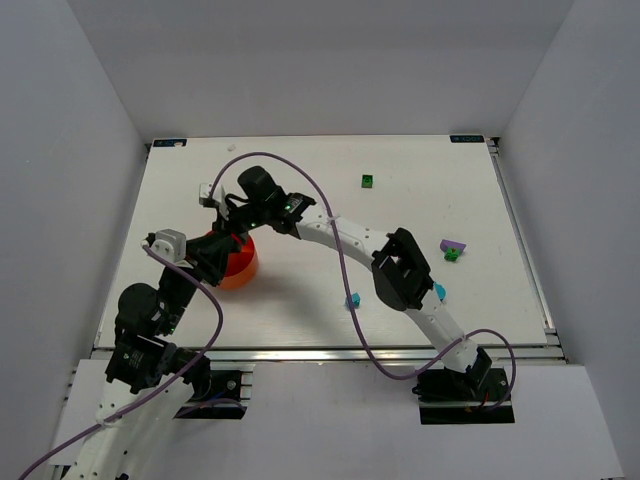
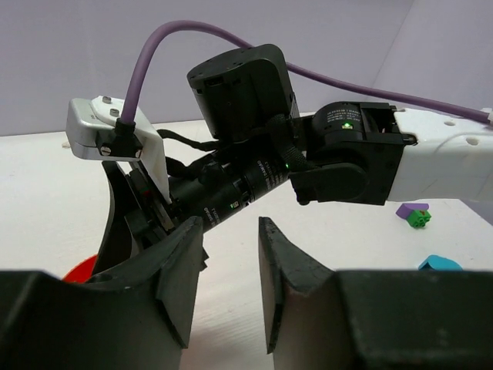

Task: Sort the legos into containers by color

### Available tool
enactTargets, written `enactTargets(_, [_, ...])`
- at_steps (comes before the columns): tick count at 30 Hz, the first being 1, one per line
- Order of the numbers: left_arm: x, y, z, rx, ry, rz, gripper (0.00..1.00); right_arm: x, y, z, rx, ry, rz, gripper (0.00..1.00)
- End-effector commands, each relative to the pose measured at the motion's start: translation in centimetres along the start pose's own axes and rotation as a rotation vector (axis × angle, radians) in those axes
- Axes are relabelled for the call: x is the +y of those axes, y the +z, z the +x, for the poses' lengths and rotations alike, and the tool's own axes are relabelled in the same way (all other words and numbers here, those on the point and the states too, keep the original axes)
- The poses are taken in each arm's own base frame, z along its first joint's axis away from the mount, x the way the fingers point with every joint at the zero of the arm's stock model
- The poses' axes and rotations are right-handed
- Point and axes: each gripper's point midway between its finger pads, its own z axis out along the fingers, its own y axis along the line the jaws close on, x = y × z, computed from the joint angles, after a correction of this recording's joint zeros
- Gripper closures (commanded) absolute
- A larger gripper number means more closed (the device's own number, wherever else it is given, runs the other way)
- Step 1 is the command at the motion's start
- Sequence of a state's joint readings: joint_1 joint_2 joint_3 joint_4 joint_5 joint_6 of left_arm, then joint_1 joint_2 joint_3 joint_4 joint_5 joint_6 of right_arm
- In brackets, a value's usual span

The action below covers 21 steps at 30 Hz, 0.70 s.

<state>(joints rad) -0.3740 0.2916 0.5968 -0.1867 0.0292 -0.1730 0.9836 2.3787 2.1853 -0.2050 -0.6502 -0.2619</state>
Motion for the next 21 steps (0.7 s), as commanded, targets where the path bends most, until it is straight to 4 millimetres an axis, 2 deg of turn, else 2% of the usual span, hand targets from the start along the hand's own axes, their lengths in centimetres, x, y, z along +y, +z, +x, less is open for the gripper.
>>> enactTargets(1, [0.0, 0.1, 0.0, -0.002, 0.007, 0.002, 0.54, -0.6, -0.9, -2.3, -0.044, -0.042, 0.037, 0.46])
enactTargets(4, [0.0, 0.1, 0.1, 0.001, 0.005, 0.005, 0.50, -1.0, -1.5, -2.8, -0.048, -0.048, 0.053, 0.47])
enactTargets(6, [-0.1, 0.1, 0.2, 0.002, 0.001, 0.008, 0.50, -1.3, -2.2, -3.5, -0.053, -0.053, 0.073, 0.52])
enactTargets(8, [-0.5, 0.4, 0.5, 0.017, -0.004, 0.032, 0.59, -2.0, -4.1, -5.3, -0.064, -0.061, 0.122, 0.68])
enactTargets(9, [-0.8, 0.6, 0.8, 0.028, -0.006, 0.053, 0.68, -2.8, -5.4, -5.8, -0.066, -0.056, 0.162, 0.76])
enactTargets(10, [-1.9, 0.7, 1.3, 0.047, -0.014, 0.114, 0.77, -4.1, -8.0, -7.4, -0.077, -0.040, 0.251, 0.94])
enactTargets(11, [-2.3, 1.4, 2.3, 0.092, -0.023, 0.144, 0.92, -4.7, -9.2, -6.9, -0.060, -0.012, 0.297, 1.00])
enactTargets(12, [-3.2, 1.8, 3.1, 0.130, -0.035, 0.189, 0.97, -5.6, -10.7, -6.7, -0.049, 0.016, 0.361, 1.00])
enactTargets(13, [-3.9, 2.2, 4.0, 0.174, -0.056, 0.228, 0.99, -7.7, -15.2, -7.8, -0.062, 0.030, 0.499, 1.00])
enactTargets(14, [-5.6, 3.0, 5.7, 0.260, -0.087, 0.326, 1.00, -7.7, -16.3, -5.3, -0.012, 0.102, 0.526, 1.00])
enactTargets(15, [-6.5, 3.3, 6.7, 0.309, -0.119, 0.374, 0.98, -7.7, -17.8, -4.7, 0.001, 0.132, 0.549, 1.00])
enactTargets(16, [-7.1, 3.7, 7.7, 0.358, -0.153, 0.412, 0.96, -8.5, -22.4, -5.1, -0.024, 0.160, 0.597, 1.00])
enactTargets(17, [-8.1, 3.9, 8.0, 0.404, -0.218, 0.452, 0.84, -7.9, -23.7, -3.8, -0.012, 0.228, 0.595, 1.00])
enactTargets(18, [-8.5, 4.6, 10.3, 0.491, -0.268, 0.467, 0.76, -7.9, -25.9, -0.4, 0.026, 0.323, 0.612, 1.00])
enactTargets(19, [-9.0, 4.7, 10.9, 0.530, -0.310, 0.475, 0.67, -6.2, -28.0, -1.4, -0.012, 0.339, 0.592, 1.00])
enactTargets(20, [-9.4, 4.9, 11.5, 0.558, -0.328, 0.483, 0.59, -6.1, -30.5, 0.1, -0.019, 0.397, 0.605, 0.94])
enactTargets(21, [-10.5, 4.9, 12.0, 0.585, -0.336, 0.508, 0.47, -5.9, -33.3, 1.1, -0.045, 0.437, 0.622, 0.76])
